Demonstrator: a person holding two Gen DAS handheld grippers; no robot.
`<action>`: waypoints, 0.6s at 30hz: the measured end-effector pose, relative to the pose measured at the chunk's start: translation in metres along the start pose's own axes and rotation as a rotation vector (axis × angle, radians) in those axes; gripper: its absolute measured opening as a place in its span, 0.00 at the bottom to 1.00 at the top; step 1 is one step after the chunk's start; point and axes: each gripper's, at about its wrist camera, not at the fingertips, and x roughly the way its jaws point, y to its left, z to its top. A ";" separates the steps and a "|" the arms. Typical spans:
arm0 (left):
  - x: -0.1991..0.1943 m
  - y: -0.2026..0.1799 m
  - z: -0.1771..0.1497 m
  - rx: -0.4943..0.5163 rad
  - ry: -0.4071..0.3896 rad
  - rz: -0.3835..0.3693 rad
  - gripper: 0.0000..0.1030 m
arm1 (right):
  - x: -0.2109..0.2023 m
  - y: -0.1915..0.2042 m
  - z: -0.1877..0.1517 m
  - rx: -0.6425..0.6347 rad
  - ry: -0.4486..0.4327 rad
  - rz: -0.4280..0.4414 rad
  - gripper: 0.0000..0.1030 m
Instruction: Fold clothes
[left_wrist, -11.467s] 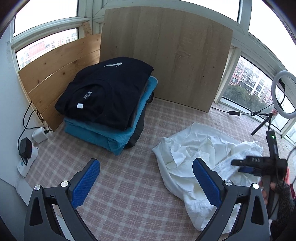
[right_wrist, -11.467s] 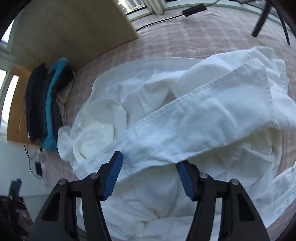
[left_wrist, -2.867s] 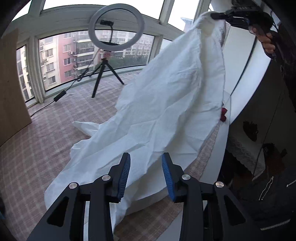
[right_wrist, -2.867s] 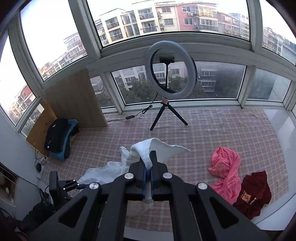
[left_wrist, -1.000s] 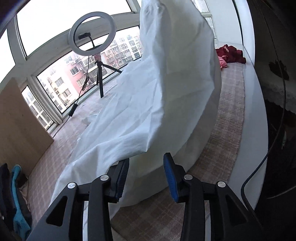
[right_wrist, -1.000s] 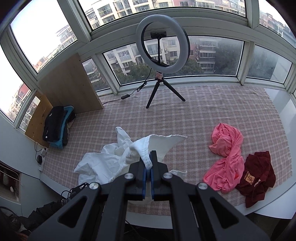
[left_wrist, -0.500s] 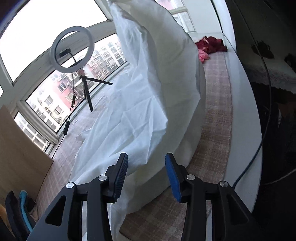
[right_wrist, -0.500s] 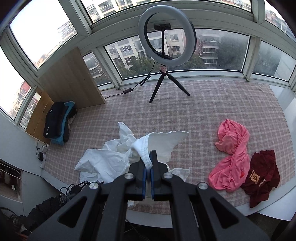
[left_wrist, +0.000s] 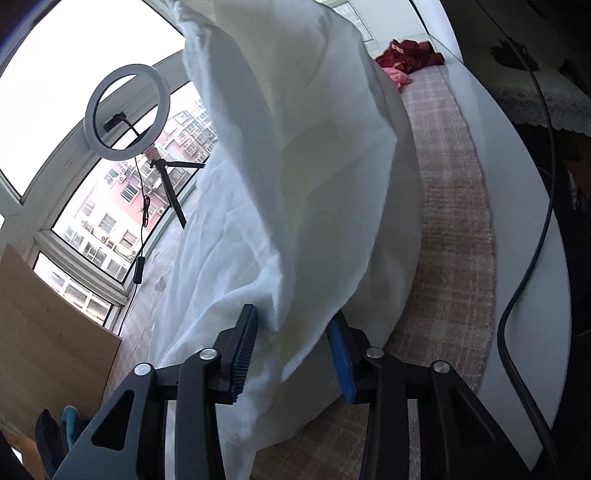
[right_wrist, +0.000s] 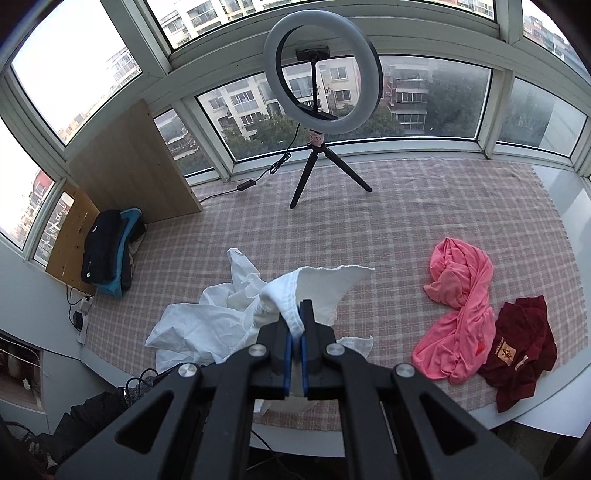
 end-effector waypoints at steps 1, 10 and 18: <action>0.001 0.004 0.001 -0.024 0.000 -0.012 0.06 | 0.001 0.000 0.000 -0.002 0.001 0.000 0.04; -0.044 0.084 0.013 -0.232 -0.043 -0.023 0.01 | -0.009 -0.009 0.009 0.003 -0.048 -0.012 0.04; -0.192 0.296 0.046 -0.444 -0.134 0.303 0.01 | -0.085 0.016 0.055 -0.016 -0.270 0.164 0.04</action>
